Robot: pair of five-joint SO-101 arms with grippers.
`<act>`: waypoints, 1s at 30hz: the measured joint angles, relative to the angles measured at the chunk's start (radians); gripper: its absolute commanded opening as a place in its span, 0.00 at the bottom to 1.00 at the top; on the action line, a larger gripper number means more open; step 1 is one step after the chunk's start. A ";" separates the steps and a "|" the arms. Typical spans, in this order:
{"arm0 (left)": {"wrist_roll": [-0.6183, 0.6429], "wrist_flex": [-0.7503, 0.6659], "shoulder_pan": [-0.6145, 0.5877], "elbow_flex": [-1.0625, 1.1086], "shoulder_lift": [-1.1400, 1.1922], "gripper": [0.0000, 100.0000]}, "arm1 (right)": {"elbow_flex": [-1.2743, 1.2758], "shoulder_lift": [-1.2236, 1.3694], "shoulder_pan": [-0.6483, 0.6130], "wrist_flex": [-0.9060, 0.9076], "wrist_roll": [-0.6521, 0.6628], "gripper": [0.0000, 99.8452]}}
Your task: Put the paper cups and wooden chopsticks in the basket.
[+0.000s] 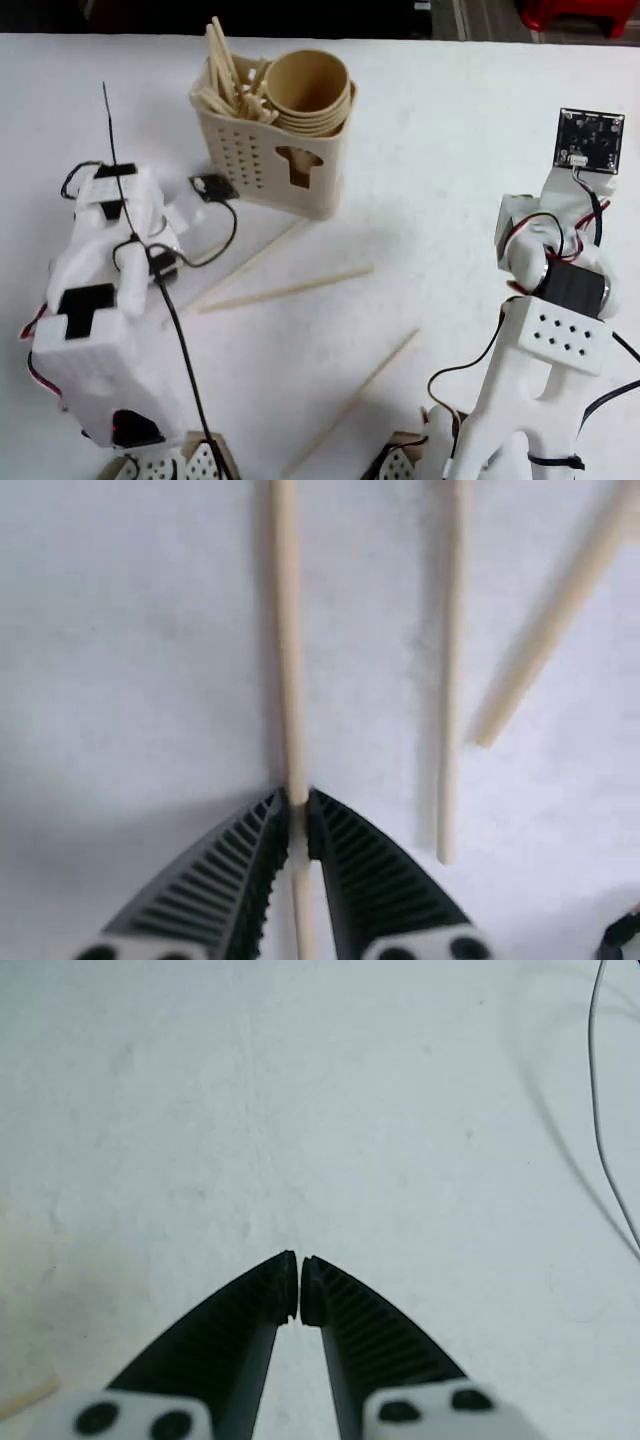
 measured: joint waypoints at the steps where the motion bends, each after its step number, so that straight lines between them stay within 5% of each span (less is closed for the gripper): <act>1: 0.000 0.002 0.000 0.028 -0.026 0.02 | 0.000 0.000 0.000 0.000 0.000 0.02; 14: 0.124 0.069 0.000 0.155 -0.539 0.02 | 0.000 0.000 0.000 0.000 0.000 0.02; 30: 0.617 0.115 0.256 -0.407 -0.703 0.02 | 0.000 0.000 0.000 0.000 0.000 0.02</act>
